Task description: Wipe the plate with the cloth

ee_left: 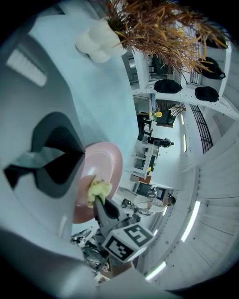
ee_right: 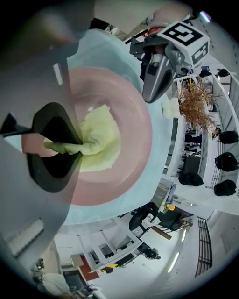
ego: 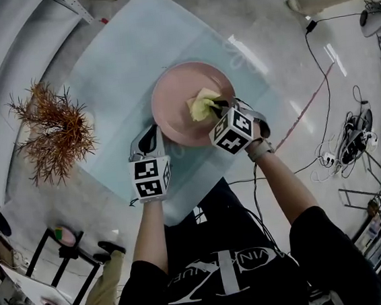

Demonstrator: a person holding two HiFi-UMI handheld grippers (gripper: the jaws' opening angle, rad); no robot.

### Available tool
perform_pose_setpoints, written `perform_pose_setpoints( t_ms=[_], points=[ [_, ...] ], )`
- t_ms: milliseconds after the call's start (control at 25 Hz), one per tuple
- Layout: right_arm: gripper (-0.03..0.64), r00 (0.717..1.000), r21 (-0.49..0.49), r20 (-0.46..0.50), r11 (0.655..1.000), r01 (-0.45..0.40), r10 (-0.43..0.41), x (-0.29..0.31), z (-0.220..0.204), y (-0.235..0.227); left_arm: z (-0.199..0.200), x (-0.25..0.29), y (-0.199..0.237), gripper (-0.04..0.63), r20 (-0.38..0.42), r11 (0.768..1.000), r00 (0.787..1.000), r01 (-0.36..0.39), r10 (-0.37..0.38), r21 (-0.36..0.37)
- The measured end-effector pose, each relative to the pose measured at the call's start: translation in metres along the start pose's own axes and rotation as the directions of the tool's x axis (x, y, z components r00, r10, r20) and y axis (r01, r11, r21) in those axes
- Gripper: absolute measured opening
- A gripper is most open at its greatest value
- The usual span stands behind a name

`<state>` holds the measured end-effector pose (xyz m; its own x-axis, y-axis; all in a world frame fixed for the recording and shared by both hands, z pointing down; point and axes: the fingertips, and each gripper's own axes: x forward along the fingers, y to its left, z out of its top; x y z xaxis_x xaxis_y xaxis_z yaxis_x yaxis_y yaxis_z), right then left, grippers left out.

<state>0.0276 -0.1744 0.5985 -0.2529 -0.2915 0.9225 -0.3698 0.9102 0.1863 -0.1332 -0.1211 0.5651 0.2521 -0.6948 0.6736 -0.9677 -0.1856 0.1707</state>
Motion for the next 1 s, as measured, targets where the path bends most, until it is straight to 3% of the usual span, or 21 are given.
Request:
perform_pose_setpoints(
  t_ms=[280, 480, 600, 840, 1000],
  points=[
    [0.037, 0.995, -0.110, 0.009, 0.989, -0.099, 0.100, -0.004, 0.014, 0.054, 0.000, 0.000, 0.000, 0.000, -0.001, 1.000, 1.000, 0.007, -0.007, 0.000],
    [0.037, 0.991, -0.210, 0.026, 0.970, -0.125, 0.133, -0.001, 0.035, 0.076, 0.000, 0.000, -0.001, 0.000, -0.006, 1.000, 1.000, 0.011, -0.011, -0.001],
    [0.037, 0.990, -0.253, 0.043, 0.960, -0.120, 0.136, 0.003, 0.048, 0.080, -0.001, 0.000, 0.000, 0.000, -0.010, 1.000, 1.000, 0.010, -0.010, 0.003],
    [0.038, 0.989, -0.249, 0.094, 0.964, -0.088, 0.114, 0.016, 0.076, 0.065, 0.000, 0.002, -0.001, 0.000, -0.047, 0.998, 0.999, -0.008, 0.011, 0.067],
    [0.038, 0.991, -0.390, 0.127, 0.921, 0.003, 0.050, 0.027, 0.099, 0.048, -0.001, 0.002, -0.001, 0.000, -0.055, 0.996, 0.998, -0.005, 0.010, 0.084]
  ],
)
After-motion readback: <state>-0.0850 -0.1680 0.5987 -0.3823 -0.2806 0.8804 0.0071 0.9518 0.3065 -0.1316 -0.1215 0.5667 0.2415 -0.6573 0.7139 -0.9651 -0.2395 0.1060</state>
